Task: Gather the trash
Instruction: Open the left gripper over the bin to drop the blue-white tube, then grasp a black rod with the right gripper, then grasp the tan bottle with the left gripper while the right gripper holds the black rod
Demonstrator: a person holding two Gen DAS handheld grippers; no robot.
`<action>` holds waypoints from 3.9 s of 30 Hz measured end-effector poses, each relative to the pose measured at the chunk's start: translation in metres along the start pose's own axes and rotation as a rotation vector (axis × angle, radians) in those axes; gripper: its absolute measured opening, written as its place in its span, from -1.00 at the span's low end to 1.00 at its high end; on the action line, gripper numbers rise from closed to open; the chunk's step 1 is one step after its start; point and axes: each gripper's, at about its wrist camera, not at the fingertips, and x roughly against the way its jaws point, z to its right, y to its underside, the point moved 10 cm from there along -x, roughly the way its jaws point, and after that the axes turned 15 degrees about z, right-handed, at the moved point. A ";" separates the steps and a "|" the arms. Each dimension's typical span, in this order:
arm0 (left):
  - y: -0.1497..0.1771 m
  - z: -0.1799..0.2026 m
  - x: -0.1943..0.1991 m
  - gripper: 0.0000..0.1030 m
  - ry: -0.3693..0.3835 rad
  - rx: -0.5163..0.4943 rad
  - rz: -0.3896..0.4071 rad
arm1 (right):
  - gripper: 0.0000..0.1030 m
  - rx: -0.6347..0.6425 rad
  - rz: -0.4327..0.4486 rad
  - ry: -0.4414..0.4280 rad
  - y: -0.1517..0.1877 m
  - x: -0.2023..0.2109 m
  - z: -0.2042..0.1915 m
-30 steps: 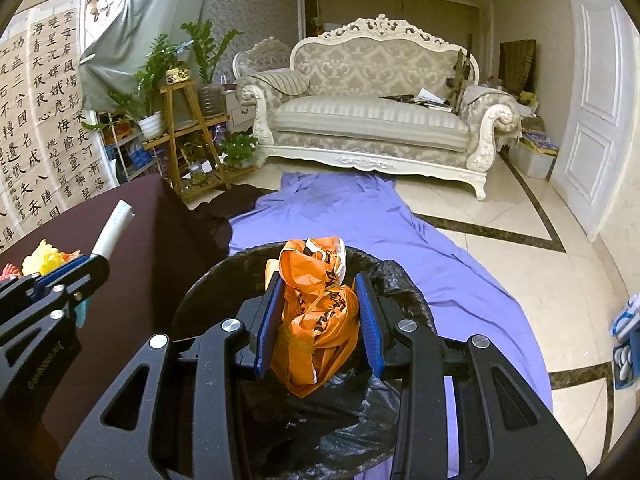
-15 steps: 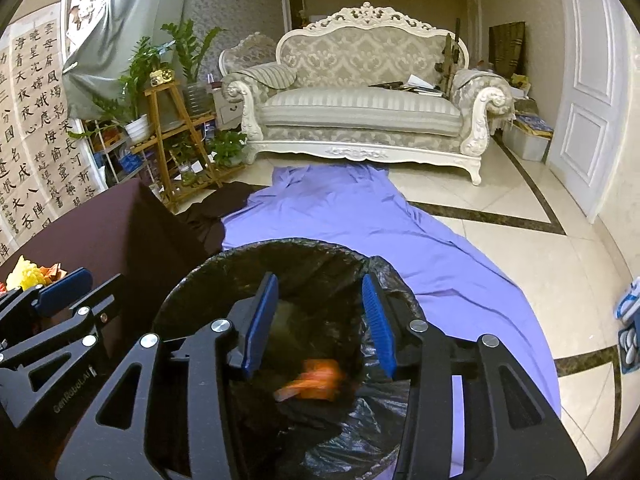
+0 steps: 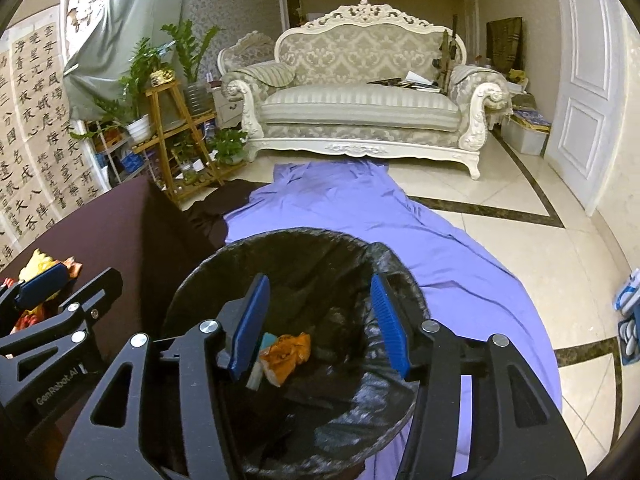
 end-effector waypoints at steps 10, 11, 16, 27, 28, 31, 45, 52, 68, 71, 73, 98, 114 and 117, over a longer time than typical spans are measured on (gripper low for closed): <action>0.026 -0.071 0.052 0.34 -0.110 0.048 -0.026 | 0.02 0.042 -0.036 -0.128 0.017 0.025 -0.066; 0.029 -0.081 0.059 0.34 -0.126 0.056 -0.028 | 0.02 0.045 -0.039 -0.142 0.018 0.027 -0.074; 0.043 -0.121 0.086 0.34 -0.193 0.100 -0.036 | 0.02 0.081 -0.050 -0.208 0.025 0.040 -0.115; 0.077 -0.194 0.122 0.34 -0.333 0.179 -0.062 | 0.03 0.183 -0.070 -0.326 0.041 0.067 -0.195; 0.080 -0.203 0.123 0.34 -0.343 0.187 -0.064 | 0.03 0.193 -0.074 -0.337 0.043 0.068 -0.202; 0.087 -0.221 0.128 0.34 -0.367 0.212 -0.070 | 0.04 0.218 -0.093 -0.361 0.049 0.067 -0.222; 0.097 -0.229 0.125 0.34 -0.348 0.246 -0.078 | 0.05 0.281 -0.161 -0.317 0.067 0.059 -0.224; 0.095 -0.222 0.120 0.34 -0.330 0.246 -0.084 | 0.05 0.273 -0.178 -0.277 0.070 0.057 -0.196; 0.098 -0.220 0.117 0.34 -0.330 0.242 -0.093 | 0.16 0.285 -0.193 -0.272 0.081 0.066 -0.182; 0.098 -0.220 0.117 0.34 -0.330 0.243 -0.093 | 0.16 0.286 -0.192 -0.255 0.080 0.067 -0.175; 0.098 -0.220 0.117 0.34 -0.330 0.243 -0.094 | 0.16 0.285 -0.193 -0.250 0.080 0.069 -0.172; 0.098 -0.211 0.116 0.34 -0.322 0.236 -0.106 | -0.63 0.288 -0.180 -0.322 0.077 0.074 -0.177; 0.085 -0.195 0.102 0.40 -0.298 0.260 -0.101 | -0.74 0.259 -0.183 -0.374 0.068 0.051 -0.187; 0.081 -0.190 0.092 0.40 -0.301 0.246 -0.108 | -0.74 0.251 -0.183 -0.381 0.068 0.050 -0.186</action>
